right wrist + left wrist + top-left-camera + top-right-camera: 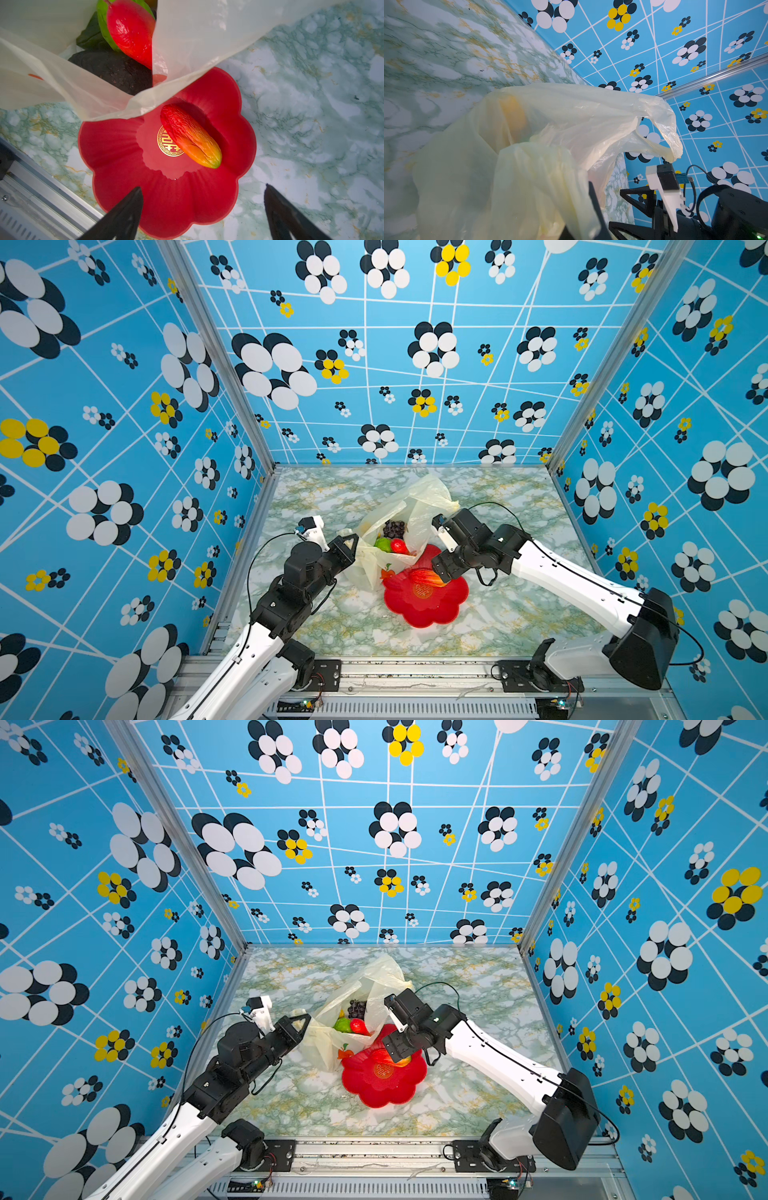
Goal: Place the fruits into the plastic bag
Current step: 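Lower the right gripper onto the long red-yellow mango on the plate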
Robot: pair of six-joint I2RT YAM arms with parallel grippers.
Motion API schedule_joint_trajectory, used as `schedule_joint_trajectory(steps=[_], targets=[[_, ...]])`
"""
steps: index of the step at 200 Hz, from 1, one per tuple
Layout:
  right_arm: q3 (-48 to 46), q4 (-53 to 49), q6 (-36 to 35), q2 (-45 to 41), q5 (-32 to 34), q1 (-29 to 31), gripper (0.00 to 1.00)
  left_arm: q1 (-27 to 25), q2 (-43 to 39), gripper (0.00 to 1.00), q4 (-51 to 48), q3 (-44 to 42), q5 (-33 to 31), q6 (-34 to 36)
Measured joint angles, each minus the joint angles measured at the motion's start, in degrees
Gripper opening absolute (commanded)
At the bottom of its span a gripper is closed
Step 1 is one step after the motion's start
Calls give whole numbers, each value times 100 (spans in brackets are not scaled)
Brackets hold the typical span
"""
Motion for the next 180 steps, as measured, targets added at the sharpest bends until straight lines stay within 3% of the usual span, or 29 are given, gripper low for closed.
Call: schedule_joint_trajectory(steps=[40,180], targets=[[120,4,-133,420,-348,0,79,4,-28,0,7,0,68,-4],[164,142,-219,1591,-774,-22,79,4,17,0,11,0,197,-57]])
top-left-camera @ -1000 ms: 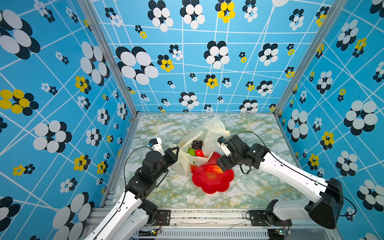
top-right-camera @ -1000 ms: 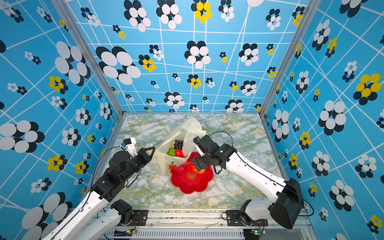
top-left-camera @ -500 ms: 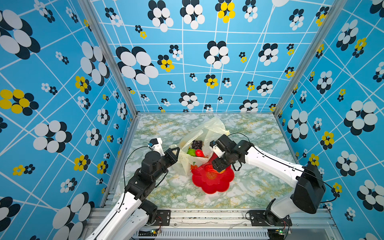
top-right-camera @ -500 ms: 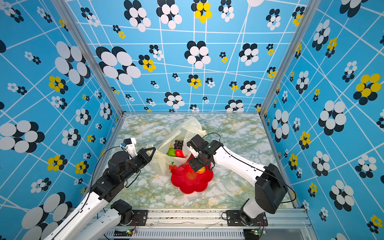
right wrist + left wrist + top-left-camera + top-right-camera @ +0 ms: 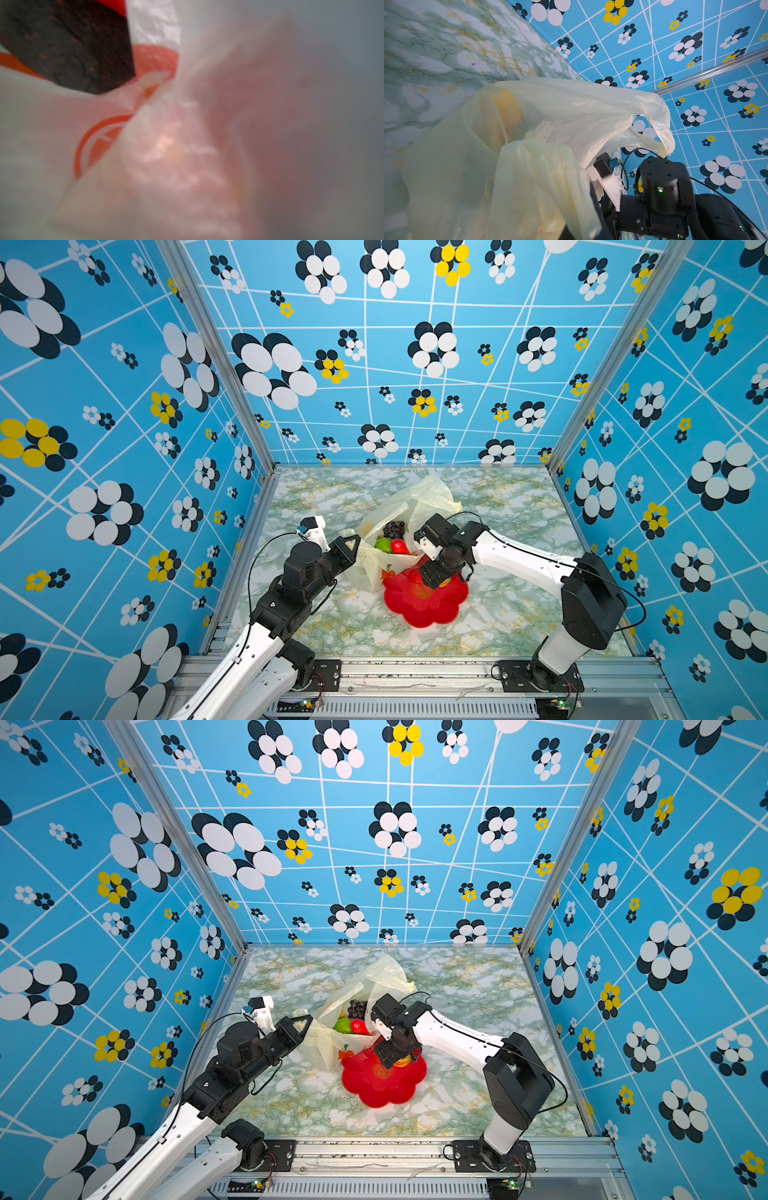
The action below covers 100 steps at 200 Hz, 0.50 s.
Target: Place the fruits into the plastic bag
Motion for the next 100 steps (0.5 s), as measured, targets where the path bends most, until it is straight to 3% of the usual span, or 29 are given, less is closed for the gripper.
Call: schedule_joint_trajectory(steps=[100], targets=[[-7,37,-15,396,20,-24,80,0,0,0,2,0,24,-105]])
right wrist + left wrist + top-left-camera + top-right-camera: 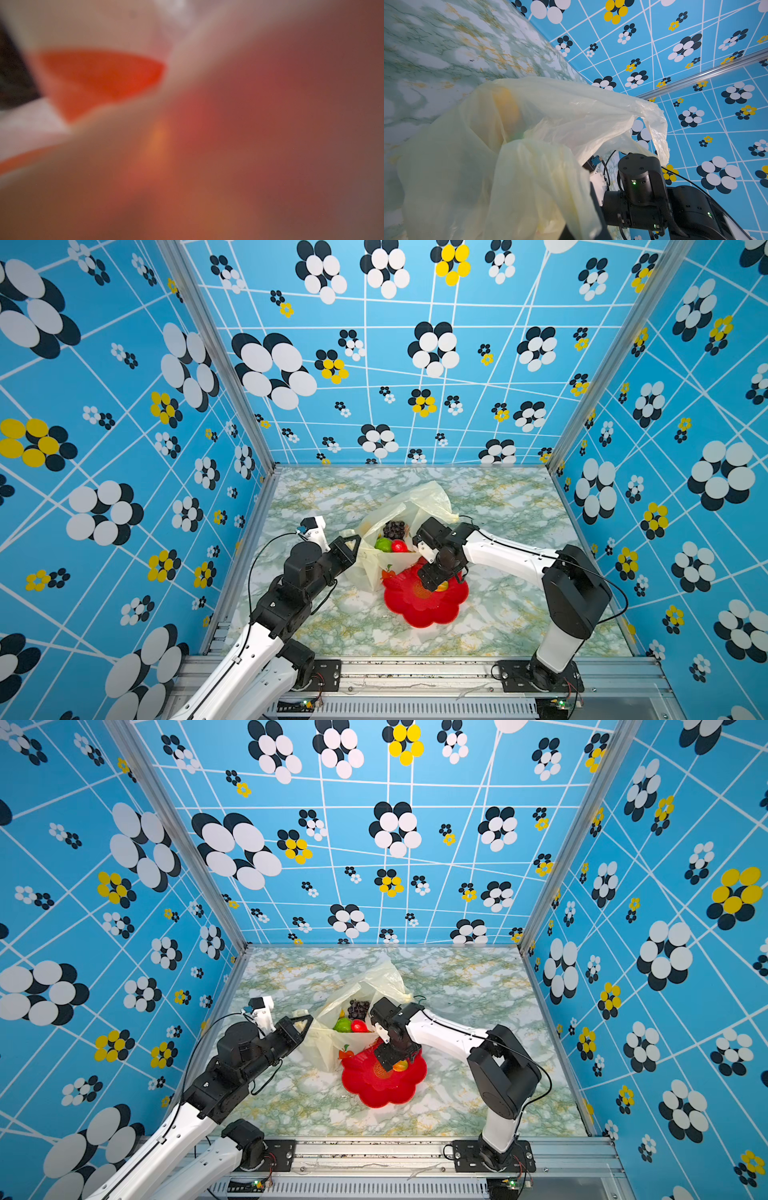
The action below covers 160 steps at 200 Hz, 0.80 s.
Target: Place the fruits into the plastic bag
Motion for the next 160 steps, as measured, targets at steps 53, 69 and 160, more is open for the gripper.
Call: schedule_joint_trajectory(steps=[53,69,160], targets=[[-101,-4,92,4,-382,0,75,0,2,0,57,0,26,-48],[-160,-2,149,2,-608,0,73,0,2,0,85,-2,42,-61],[-442,39,570,-693,-1296,0,70,-7,2,0,153,-9,42,-151]])
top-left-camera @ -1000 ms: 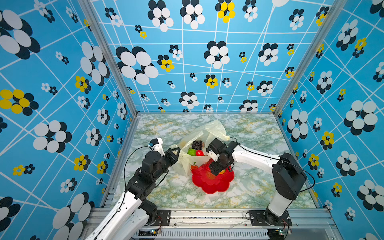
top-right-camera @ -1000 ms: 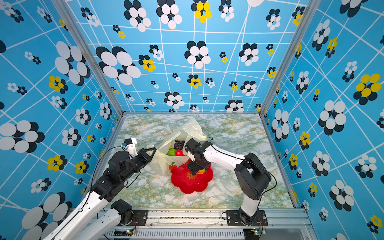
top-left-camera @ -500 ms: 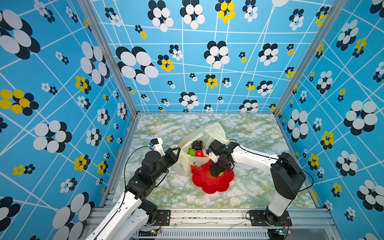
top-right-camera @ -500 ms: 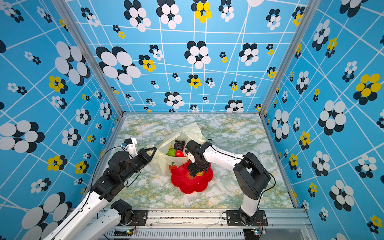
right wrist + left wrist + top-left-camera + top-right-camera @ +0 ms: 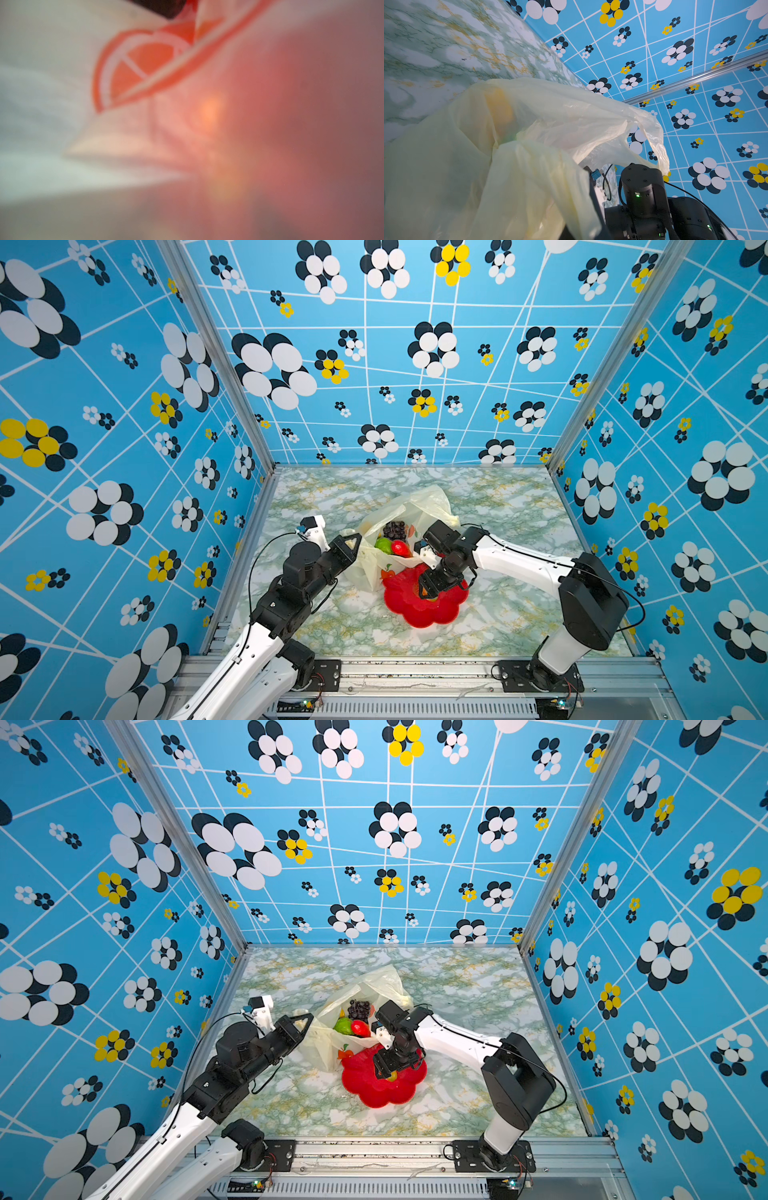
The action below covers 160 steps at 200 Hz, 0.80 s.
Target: Place the fruits into the plastic bag
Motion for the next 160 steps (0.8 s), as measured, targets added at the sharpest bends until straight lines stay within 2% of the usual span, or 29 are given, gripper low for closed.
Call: schedule_joint_trajectory(steps=[26,49,104,160], targets=[[0,57,90,-435,739,0,70,0,0,0,13,-39,0,-2],[9,155,114,-597,1097,0,70,0,0,0,15,-66,0,-2],[63,238,236,-31,1141,0,69,-28,0,0,17,-68,-2,-22],[74,304,363,310,1110,79,63,-33,0,0,20,-68,0,-22]])
